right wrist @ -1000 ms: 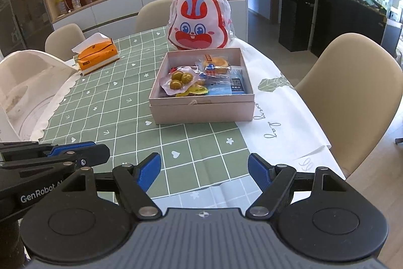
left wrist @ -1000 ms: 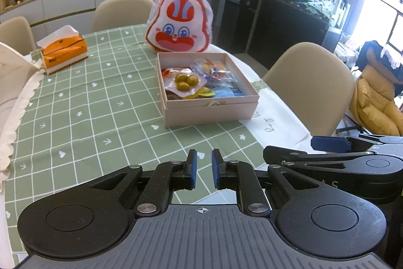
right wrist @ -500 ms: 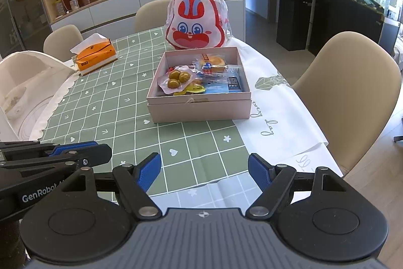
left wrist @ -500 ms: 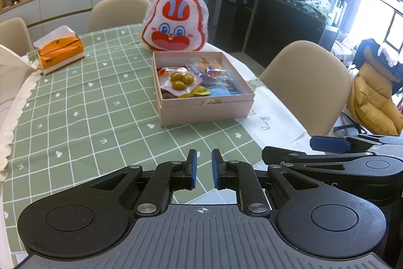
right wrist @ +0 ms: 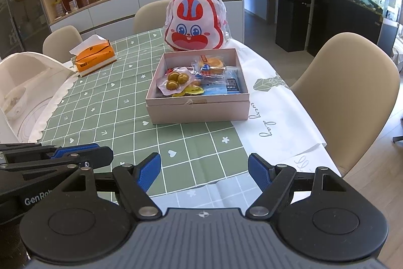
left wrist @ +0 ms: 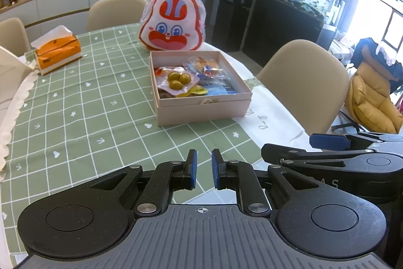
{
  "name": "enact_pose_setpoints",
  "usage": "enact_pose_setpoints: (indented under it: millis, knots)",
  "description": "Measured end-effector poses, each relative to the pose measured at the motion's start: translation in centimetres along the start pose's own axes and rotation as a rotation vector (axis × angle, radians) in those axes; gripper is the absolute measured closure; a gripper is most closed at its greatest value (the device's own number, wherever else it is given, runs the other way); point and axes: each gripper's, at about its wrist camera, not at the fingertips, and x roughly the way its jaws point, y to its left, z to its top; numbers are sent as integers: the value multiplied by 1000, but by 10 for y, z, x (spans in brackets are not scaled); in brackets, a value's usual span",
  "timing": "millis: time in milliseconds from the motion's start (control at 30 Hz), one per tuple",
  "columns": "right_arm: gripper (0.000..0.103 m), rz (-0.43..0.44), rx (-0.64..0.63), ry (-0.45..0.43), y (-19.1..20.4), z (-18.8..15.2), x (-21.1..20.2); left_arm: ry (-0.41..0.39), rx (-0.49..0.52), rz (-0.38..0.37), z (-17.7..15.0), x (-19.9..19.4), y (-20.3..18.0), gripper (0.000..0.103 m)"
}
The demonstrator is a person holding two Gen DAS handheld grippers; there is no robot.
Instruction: Organize snacks
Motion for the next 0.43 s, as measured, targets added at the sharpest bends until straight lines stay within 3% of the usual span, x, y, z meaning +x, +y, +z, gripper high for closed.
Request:
enact_pose_setpoints:
  millis: [433]
  knots:
    - [26,-9,5,13,-3,3,8,-4,15,-23,0,7,0,86]
